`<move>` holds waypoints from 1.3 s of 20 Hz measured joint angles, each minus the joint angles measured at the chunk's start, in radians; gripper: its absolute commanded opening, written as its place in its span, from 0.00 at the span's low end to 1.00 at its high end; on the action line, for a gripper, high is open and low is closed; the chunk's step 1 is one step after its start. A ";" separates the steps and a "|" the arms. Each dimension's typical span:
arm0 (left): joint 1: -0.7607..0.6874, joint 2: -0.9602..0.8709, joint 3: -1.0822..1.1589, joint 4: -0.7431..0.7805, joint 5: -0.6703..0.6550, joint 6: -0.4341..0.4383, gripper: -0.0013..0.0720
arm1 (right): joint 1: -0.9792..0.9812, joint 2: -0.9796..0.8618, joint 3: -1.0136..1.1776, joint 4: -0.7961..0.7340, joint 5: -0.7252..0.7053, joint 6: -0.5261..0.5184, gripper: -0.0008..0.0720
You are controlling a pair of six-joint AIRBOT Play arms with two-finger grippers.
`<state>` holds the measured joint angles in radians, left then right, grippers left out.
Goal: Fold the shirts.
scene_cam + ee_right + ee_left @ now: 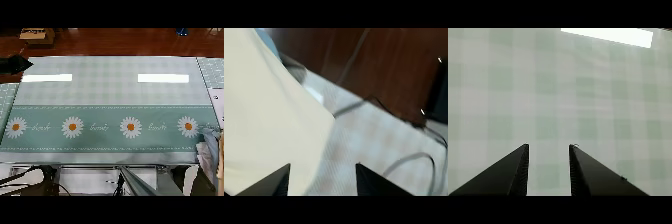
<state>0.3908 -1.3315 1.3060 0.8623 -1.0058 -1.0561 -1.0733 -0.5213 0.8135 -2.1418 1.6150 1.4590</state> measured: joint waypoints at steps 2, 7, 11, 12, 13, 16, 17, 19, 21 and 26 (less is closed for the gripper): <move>0.002 0.000 0.002 -0.038 -0.005 0.029 0.87 | 0.043 -0.064 0.092 0.184 -0.096 -0.043 0.67; -0.087 0.000 0.031 -0.147 -0.060 0.148 0.81 | 0.348 -0.298 0.335 0.629 -0.250 -0.074 0.67; -0.315 0.000 0.084 0.140 -0.096 0.002 0.85 | 0.705 -0.476 0.416 0.736 -0.372 -0.008 0.67; -0.385 0.000 0.092 0.249 -0.103 -0.061 0.95 | 0.780 -0.518 0.423 0.736 -0.388 0.010 0.68; -0.447 -0.001 0.098 0.349 -0.113 -0.119 1.00 | 0.850 -0.558 0.431 0.735 -0.397 0.027 0.82; -0.600 -0.002 0.107 0.565 -0.129 -0.272 1.00 | 0.988 -0.650 0.440 0.732 -0.416 0.053 0.82; -0.631 -0.002 0.108 0.606 -0.134 -0.313 1.00 | 1.015 -0.669 0.442 0.727 -0.417 0.053 0.82; -0.671 -0.002 0.111 0.664 -0.142 -0.385 1.00 | 1.048 -0.685 0.444 0.728 -0.426 0.052 0.82; -0.691 -0.002 0.112 0.697 -0.151 -0.427 1.00 | 1.064 -0.685 0.445 0.723 -0.431 0.048 0.82; -0.710 -0.002 0.112 0.731 -0.164 -0.470 1.00 | 1.078 -0.669 0.446 0.716 -0.433 0.042 0.82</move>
<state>-0.3187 -1.3334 1.4178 1.5932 -1.1694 -1.5261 0.0051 -1.1904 1.2591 -1.4258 1.1820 1.5005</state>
